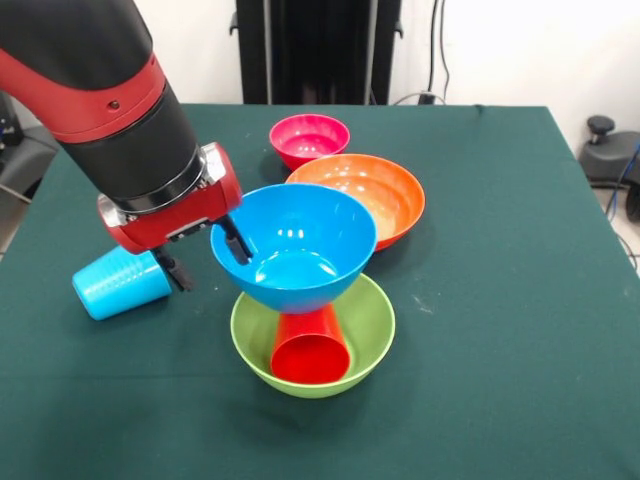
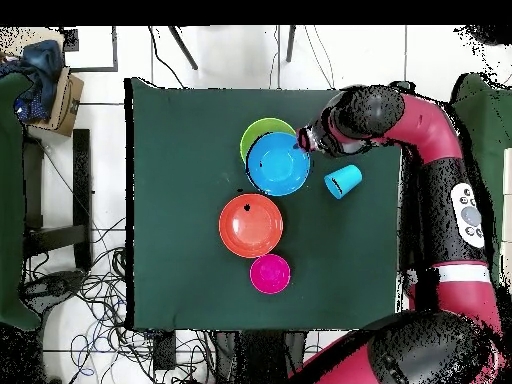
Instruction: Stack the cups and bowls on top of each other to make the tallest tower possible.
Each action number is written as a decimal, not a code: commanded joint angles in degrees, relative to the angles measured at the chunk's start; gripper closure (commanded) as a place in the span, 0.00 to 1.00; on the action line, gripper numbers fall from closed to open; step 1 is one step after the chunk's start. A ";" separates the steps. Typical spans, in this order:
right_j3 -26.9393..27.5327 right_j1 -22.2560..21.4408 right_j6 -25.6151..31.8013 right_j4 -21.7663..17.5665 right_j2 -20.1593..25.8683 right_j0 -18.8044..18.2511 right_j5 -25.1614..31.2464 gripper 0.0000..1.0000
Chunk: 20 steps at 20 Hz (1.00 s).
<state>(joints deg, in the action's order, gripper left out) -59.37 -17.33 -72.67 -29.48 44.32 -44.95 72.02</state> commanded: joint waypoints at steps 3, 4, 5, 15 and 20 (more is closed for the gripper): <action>1.55 0.75 15.78 -0.45 1.48 2.26 2.66 0.00; 1.30 0.36 15.82 0.08 1.71 2.06 3.34 0.00; 0.92 -0.13 15.66 0.47 1.82 1.92 3.79 0.00; 4.92 -8.07 10.82 13.48 5.94 1.14 28.24 0.00; 5.93 -6.29 12.61 11.52 5.13 1.50 26.99 0.00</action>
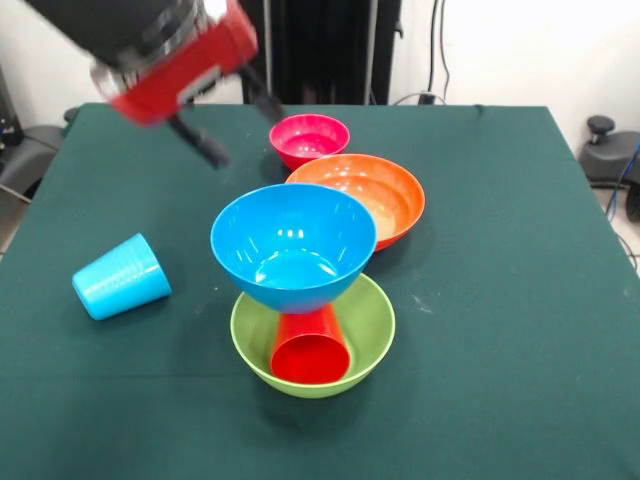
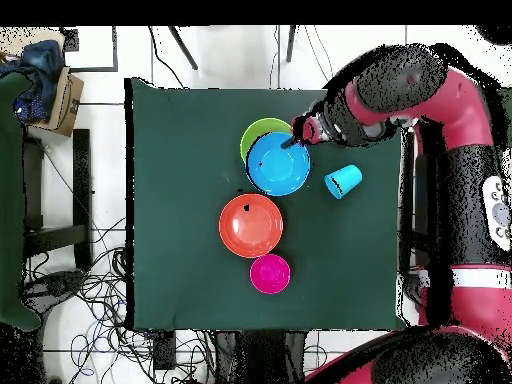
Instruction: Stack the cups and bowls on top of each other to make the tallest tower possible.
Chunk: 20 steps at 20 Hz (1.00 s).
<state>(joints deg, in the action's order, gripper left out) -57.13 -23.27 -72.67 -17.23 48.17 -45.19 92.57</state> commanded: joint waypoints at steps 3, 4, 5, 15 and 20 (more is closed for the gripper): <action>-1.10 -0.52 16.27 -3.87 0.44 -0.33 1.48 0.00; -2.69 -0.51 17.51 -5.13 0.15 -1.01 -0.55 0.00; -3.80 -0.57 18.07 -6.00 -0.09 -1.39 -1.94 0.00; -10.06 1.03 23.53 -13.34 -0.18 -5.27 -12.44 0.00; -11.38 1.48 23.20 -14.38 0.65 -6.06 -14.00 0.00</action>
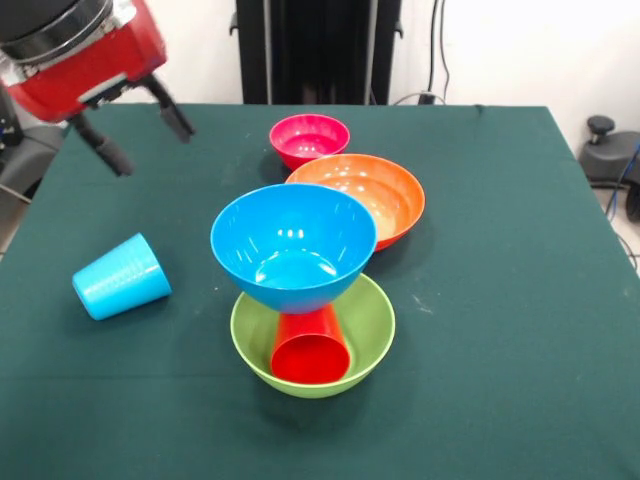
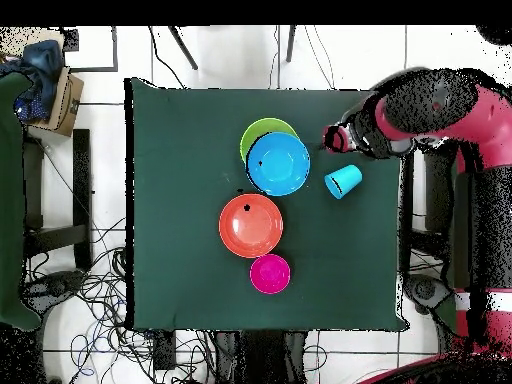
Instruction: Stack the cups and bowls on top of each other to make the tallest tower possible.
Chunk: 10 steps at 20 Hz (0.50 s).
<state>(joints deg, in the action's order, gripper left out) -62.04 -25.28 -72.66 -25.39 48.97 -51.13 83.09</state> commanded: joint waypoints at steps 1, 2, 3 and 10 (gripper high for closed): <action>-6.78 3.46 23.50 -6.46 0.04 -0.36 -4.67 0.00; -7.10 3.42 23.81 -6.70 0.23 -0.60 -4.83 0.00; -7.25 3.49 23.82 -6.88 0.35 -0.72 -5.01 0.00; -4.73 5.28 23.31 -9.82 -0.77 0.76 -6.49 0.00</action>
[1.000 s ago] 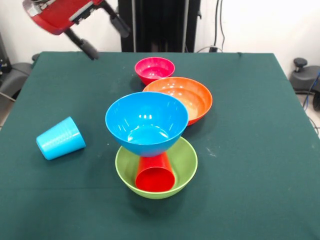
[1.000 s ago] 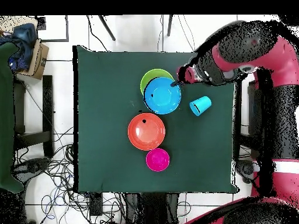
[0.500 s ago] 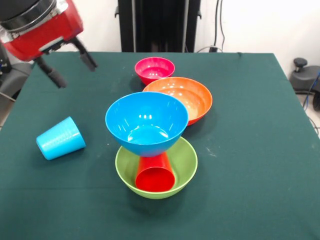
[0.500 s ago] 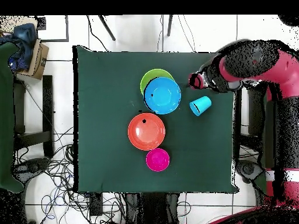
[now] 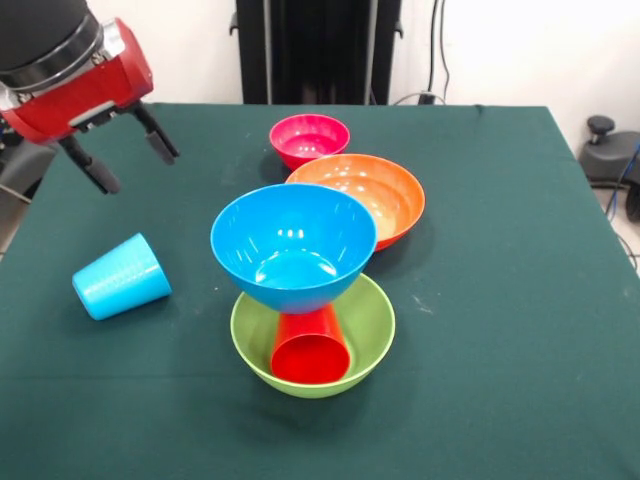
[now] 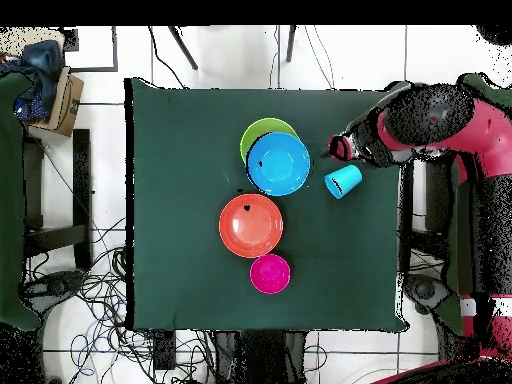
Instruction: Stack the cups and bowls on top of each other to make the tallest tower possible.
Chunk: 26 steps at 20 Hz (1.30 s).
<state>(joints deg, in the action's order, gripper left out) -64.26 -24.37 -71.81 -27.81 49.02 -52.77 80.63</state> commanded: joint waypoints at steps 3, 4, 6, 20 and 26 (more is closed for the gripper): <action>-2.76 4.38 22.48 -7.47 -0.51 2.17 -4.19 0.00; -2.57 4.32 22.21 -7.13 -0.31 2.18 -3.67 0.00; -2.25 4.55 22.04 -7.06 -0.19 2.24 -3.63 0.00; -2.18 5.49 21.45 -8.53 -0.71 2.81 -5.99 0.00; -0.74 4.88 22.03 -10.38 -1.42 3.34 -4.77 0.00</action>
<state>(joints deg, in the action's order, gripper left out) -64.58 -21.28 -69.45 -31.78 49.07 -52.57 78.35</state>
